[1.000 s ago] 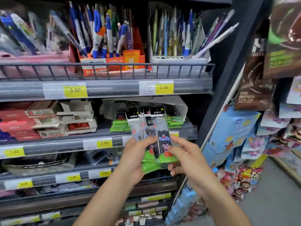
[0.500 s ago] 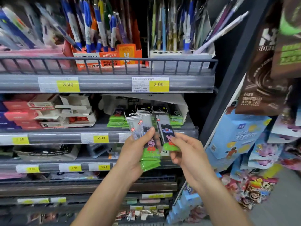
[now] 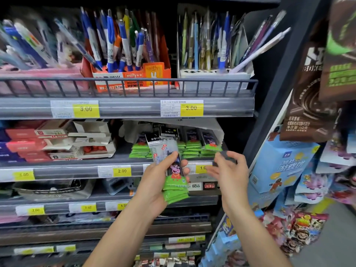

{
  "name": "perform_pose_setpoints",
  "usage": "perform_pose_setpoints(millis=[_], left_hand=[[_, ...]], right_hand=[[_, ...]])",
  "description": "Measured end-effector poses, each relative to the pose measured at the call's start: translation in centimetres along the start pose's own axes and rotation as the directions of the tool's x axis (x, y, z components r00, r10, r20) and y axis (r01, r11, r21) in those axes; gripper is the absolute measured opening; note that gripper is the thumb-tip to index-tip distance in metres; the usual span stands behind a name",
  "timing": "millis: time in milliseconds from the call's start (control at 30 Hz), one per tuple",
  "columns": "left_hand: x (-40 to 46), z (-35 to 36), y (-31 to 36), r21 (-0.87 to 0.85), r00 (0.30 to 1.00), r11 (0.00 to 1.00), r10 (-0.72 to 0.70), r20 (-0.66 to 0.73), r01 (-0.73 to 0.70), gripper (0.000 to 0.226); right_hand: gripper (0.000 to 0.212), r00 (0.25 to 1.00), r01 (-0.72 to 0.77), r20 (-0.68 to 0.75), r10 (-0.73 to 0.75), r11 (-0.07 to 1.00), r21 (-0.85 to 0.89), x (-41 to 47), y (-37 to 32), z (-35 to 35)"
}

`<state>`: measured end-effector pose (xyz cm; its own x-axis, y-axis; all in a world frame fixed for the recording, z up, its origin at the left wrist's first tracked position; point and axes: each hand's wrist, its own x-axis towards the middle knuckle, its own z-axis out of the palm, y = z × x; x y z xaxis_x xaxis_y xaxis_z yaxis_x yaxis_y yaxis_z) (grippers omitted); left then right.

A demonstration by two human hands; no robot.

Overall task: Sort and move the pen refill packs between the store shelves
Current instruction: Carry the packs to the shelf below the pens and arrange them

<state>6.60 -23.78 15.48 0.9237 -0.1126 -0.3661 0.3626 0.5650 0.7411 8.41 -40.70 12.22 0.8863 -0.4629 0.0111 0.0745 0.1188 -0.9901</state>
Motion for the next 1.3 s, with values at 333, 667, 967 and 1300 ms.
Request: perform_pose_setpoints(millis=[333, 667, 967, 1300], left_hand=[[-0.1, -0.1, 0.6, -0.094, 0.994, 0.993, -0.057, 0.096, 0.066, 0.046], [-0.5, -1.1, 1.2, -0.087, 0.990, 0.996, -0.023, 0.138, 0.035, 0.041], [-0.3, -1.4, 0.8, 0.062, 0.992, 0.998, 0.013, 0.125, -0.020, 0.028], [0.3, -0.6, 0.1, 0.048, 0.997, 0.999, 0.014, 0.070, -0.018, 0.030]], right_hand=[[0.019, 0.502, 0.765, 0.456, -0.734, 0.132, -0.630, 4.2, 0.6, 0.5], [0.026, 0.660, 0.655, 0.390, -0.642, 0.238, -0.718, 3.5, -0.9, 1.1], [0.039, 0.887, 0.133, 0.461, -0.015, 0.966, -0.223, -4.9, -0.3, 2.1], [0.034, 0.900, -0.144, 0.422, 0.114, 0.989, 0.040, -3.8, -1.3, 1.0]])
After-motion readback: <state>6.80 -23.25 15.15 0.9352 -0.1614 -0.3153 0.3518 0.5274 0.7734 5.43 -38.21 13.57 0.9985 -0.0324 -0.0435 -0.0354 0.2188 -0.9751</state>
